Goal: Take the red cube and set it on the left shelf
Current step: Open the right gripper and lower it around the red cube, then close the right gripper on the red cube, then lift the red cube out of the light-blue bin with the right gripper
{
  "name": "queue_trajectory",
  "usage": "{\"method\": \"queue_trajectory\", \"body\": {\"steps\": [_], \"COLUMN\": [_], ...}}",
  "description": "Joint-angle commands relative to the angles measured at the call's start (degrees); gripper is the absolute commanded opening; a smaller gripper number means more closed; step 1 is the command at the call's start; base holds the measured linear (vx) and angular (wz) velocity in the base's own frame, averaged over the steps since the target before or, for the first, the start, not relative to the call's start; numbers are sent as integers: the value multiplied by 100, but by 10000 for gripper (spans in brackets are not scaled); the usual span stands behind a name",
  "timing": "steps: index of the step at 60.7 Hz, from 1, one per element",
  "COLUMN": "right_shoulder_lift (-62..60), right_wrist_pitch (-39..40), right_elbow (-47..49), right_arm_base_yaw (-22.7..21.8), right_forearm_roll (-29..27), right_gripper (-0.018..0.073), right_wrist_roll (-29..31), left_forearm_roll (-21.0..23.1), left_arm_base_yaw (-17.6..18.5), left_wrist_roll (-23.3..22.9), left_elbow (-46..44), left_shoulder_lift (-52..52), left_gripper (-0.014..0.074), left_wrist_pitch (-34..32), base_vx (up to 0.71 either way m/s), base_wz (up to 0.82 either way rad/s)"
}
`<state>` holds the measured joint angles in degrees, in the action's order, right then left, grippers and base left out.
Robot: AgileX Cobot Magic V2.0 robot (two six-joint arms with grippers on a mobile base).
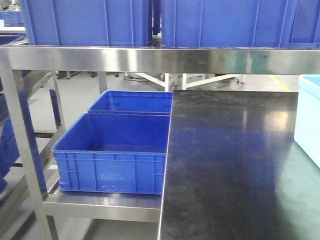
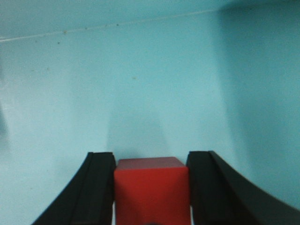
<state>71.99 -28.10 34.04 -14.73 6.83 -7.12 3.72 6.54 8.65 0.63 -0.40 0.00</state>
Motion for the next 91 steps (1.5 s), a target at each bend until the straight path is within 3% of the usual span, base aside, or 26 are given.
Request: {"method": "queue_trajectory", "body": {"steps": [1,20,41,91], "right_shoulder_lift": [-335,-1414,-2724,-3466], "right_wrist_pitch": [197,295,904,1578], "right_elbow": [270,806,822,12], "right_arm_base_yaw": [92,633,1330,1363], "right_forearm_roll": [-43,-95,-120,-220], "right_gripper": [51,50,50,50], "right_wrist_roll": [26,26,26,26], "left_forearm_roll": [11,11,11,11], "left_arm_base_yaw": [35,35,35,35], "left_wrist_roll": [11,11,11,11], "left_elbow": [126,126,126,126], "left_shoulder_lift": [46,46,46,46], "left_gripper": [106,106,106,106], "left_wrist_pitch": [-480,-480,-480,-480], "base_vx": [0,0,-1,0], "base_wz": [0,0,-4,-1]}}
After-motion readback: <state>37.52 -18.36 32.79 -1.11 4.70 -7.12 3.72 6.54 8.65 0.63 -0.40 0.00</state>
